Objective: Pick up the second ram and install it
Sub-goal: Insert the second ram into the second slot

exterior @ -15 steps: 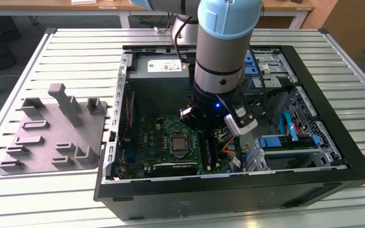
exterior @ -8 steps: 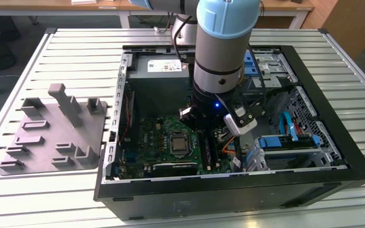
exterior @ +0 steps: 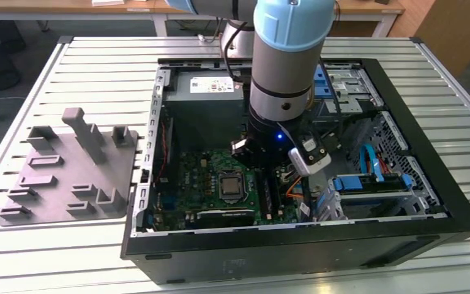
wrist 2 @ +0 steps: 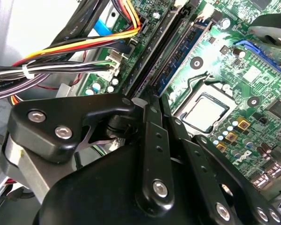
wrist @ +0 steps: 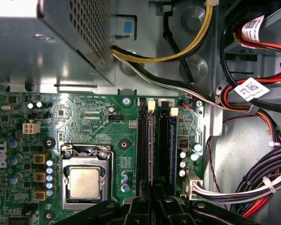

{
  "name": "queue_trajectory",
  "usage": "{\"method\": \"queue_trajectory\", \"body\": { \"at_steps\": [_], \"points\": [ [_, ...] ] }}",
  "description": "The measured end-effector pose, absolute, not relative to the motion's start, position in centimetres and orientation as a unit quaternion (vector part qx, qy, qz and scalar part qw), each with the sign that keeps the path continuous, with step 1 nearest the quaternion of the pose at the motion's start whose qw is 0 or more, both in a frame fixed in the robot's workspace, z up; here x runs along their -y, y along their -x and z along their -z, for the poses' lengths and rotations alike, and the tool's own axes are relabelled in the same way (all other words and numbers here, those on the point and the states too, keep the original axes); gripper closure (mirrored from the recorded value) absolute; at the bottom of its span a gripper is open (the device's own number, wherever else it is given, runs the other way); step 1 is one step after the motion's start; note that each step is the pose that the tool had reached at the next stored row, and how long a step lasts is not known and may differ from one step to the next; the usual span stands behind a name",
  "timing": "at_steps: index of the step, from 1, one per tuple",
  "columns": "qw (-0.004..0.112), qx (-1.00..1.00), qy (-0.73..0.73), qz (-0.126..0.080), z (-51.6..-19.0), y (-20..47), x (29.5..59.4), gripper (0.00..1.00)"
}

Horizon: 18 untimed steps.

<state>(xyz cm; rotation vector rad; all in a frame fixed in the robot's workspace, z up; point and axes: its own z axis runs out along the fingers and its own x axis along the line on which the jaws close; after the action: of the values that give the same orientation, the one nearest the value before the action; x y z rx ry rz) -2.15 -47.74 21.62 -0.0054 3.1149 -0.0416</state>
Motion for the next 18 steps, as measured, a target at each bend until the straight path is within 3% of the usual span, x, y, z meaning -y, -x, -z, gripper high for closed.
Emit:
{"method": "queue_trajectory", "body": {
  "at_steps": [18],
  "points": [
    [0.014, -1.000, 0.001, 0.014, -21.74, 2.15, 47.67, 0.86]
  ]
}}
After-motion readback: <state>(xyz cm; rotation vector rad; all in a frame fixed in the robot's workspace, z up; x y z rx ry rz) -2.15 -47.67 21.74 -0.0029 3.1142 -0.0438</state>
